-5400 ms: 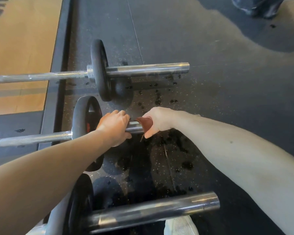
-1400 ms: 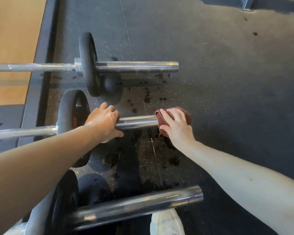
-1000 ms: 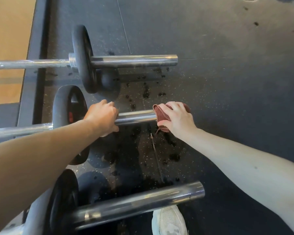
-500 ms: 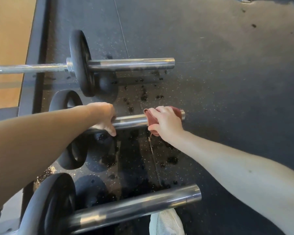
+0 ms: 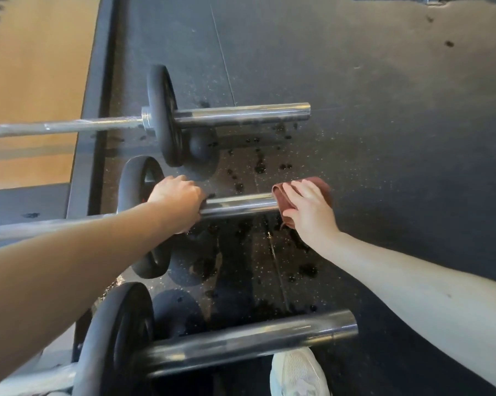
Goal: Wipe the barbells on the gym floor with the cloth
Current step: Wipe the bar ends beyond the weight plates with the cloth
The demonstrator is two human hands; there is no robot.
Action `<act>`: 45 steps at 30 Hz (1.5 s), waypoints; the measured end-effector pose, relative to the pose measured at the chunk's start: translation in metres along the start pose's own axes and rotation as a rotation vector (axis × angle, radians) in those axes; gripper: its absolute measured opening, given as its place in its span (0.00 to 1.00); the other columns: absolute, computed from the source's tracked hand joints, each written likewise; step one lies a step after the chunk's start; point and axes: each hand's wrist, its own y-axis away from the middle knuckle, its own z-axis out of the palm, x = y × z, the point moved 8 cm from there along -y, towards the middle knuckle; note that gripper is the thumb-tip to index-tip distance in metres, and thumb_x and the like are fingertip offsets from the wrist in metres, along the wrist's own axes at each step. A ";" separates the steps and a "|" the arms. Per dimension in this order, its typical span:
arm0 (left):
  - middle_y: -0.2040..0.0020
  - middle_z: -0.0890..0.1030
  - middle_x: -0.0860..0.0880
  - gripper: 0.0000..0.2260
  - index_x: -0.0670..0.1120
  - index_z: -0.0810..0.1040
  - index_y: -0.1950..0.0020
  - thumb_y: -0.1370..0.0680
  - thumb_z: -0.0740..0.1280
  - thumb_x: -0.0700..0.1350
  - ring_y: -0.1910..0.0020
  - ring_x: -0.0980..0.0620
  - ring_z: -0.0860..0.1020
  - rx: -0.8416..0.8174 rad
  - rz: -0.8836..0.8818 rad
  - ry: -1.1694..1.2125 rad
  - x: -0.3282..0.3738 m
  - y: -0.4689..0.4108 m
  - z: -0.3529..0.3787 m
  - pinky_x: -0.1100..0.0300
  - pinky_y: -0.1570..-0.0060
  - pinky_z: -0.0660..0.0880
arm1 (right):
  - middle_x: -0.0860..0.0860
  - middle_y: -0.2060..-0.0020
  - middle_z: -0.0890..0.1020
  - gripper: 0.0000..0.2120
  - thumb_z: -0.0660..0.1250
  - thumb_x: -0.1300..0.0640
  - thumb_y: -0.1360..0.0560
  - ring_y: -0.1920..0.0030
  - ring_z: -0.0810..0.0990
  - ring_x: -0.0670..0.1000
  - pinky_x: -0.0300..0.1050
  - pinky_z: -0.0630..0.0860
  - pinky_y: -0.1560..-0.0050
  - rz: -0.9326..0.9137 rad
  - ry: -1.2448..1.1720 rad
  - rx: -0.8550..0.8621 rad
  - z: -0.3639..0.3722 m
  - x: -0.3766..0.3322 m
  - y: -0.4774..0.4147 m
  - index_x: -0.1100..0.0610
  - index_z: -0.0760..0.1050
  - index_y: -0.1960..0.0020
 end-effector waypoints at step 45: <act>0.21 0.59 0.45 0.32 0.51 0.52 0.18 0.18 0.55 0.63 0.24 0.41 0.59 0.192 -0.316 0.338 -0.087 0.084 -0.006 0.43 0.28 0.63 | 0.44 0.53 0.84 0.09 0.65 0.59 0.17 0.54 0.83 0.47 0.36 0.78 0.60 0.114 -0.382 -0.162 -0.085 -0.131 -0.011 0.47 0.82 0.45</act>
